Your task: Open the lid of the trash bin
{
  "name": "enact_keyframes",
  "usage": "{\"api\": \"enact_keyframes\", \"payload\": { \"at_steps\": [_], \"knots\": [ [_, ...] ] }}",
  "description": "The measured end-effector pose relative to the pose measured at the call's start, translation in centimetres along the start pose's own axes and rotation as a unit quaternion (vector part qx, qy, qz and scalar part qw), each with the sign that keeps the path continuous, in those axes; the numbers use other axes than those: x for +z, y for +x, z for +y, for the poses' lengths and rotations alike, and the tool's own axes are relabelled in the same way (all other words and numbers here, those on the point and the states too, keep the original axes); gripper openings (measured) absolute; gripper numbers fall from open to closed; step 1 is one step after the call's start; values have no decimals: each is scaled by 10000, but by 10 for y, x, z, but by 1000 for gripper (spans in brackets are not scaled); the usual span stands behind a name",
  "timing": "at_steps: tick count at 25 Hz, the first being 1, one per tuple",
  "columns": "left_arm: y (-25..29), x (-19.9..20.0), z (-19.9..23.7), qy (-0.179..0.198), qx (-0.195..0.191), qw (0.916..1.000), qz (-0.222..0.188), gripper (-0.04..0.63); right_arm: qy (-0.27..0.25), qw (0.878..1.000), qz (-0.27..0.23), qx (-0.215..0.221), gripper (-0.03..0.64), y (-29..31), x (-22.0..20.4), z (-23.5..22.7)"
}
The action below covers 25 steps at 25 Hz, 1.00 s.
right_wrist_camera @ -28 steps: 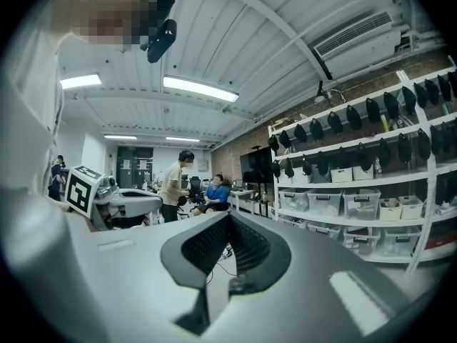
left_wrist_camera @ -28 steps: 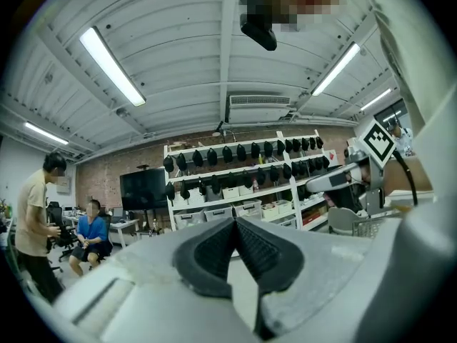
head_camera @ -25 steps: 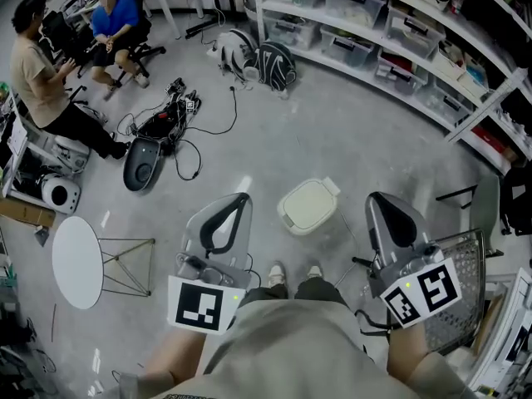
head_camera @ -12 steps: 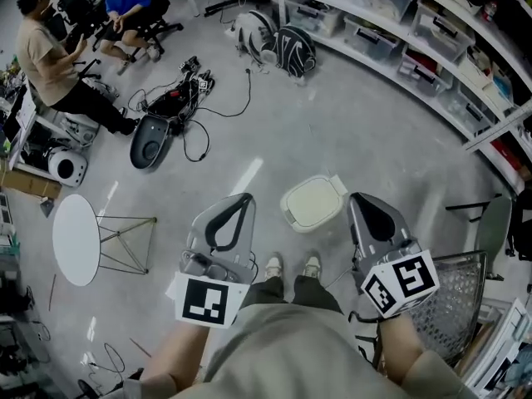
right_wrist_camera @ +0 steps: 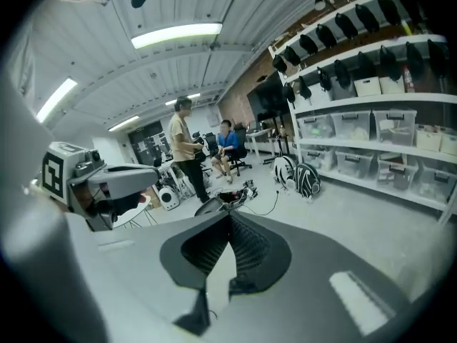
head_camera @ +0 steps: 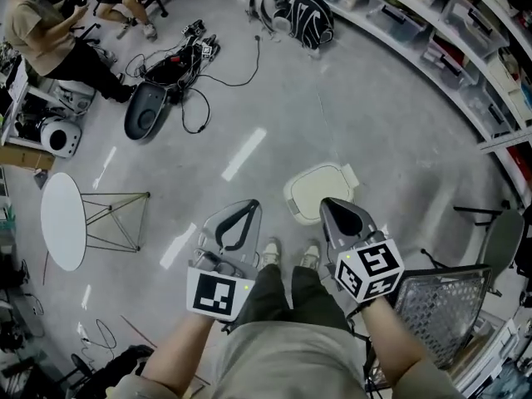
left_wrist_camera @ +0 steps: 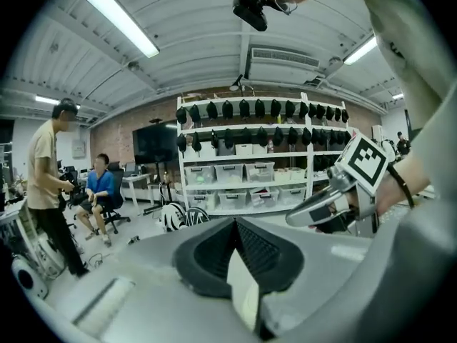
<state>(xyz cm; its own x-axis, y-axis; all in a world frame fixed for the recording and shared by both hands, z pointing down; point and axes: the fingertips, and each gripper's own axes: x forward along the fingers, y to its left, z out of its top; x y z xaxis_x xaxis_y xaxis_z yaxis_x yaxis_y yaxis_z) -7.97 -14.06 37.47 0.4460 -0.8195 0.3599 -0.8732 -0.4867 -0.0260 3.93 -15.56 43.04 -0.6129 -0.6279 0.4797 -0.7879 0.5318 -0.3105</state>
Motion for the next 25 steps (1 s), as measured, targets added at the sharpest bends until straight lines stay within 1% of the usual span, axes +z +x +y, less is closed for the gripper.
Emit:
{"api": "enact_keyframes", "payload": {
  "at_steps": [9,12,15,18,21,25],
  "knots": [
    [48,-127,28,-424,54,9968,678,2,380,9952,884,-182,3,99,-135,-32],
    [61,-174,33,-389,-16,9957,841,2,534,9915,1158,-268,3,127,-186,-43],
    [75,-217,36,-431,-51,9942,983,2,665,9872,1400,-386,3,151,-235,-54],
    [89,-262,38,-338,-148,9929,1129,2,799,9811,1691,-498,3,173,-287,-61],
    [101,-310,36,-512,-193,9894,1343,2,924,9750,1917,-641,3,193,-333,-68],
    [110,-362,35,-687,-226,9842,1615,2,1010,9686,2104,-858,3,217,-377,-80]
  ]
}}
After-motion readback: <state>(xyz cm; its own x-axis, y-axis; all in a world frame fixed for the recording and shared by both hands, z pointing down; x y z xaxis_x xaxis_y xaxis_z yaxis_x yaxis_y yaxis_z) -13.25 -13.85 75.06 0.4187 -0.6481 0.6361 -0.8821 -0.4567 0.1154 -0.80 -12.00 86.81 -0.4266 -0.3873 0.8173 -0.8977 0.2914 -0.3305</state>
